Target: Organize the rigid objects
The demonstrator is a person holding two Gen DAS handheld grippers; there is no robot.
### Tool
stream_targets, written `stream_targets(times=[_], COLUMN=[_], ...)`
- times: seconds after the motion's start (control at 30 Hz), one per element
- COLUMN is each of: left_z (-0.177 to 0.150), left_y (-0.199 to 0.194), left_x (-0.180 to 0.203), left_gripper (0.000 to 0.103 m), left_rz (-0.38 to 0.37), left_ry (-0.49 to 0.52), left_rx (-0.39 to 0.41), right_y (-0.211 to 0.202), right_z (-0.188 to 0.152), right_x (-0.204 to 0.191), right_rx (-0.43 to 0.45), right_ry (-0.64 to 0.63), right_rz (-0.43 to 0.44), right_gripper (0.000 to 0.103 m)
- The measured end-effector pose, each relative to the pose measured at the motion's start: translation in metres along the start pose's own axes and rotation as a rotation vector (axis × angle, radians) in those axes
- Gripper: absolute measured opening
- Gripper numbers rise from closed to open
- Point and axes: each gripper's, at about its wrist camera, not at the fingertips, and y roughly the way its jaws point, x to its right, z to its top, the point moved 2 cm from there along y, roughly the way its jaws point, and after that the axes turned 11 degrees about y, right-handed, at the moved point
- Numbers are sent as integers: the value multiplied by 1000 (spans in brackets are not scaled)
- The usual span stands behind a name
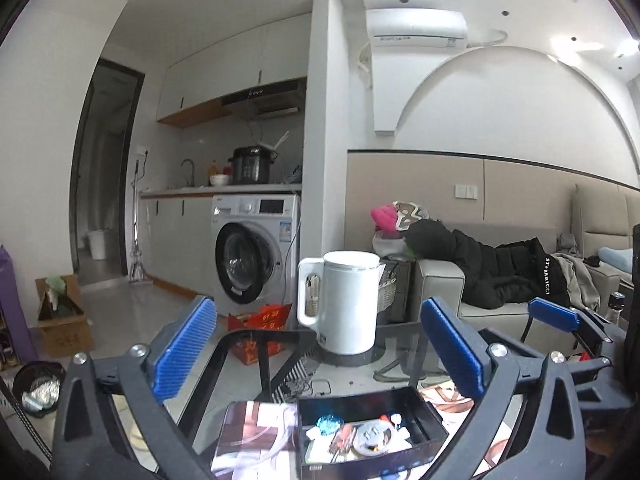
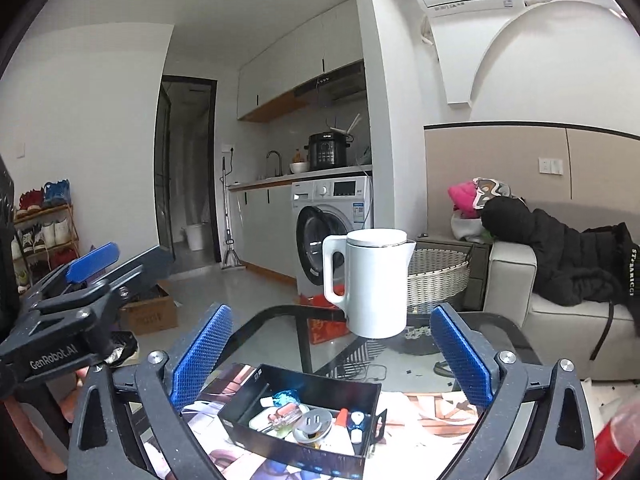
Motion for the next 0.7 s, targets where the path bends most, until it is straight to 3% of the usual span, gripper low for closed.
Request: stream_targets(times=[0.27, 0.47, 0.7], left_z=[-20, -47, -64], left_y=[-9, -4, -3], left_x=[-9, -10, 3], left_gripper=[103, 103, 103], left_rz=[32, 35, 34], left_ry=[-5, -7, 49], left_rx=[-91, -167, -192], right_y=[-19, -26, -23], right_z=[-11, -30, -56], right_x=[19, 20, 23], right_rx=[-58, -64, -121], right_ry=[97, 56, 32], right_rz=[-26, -68, -98], right_gripper=[102, 102, 102])
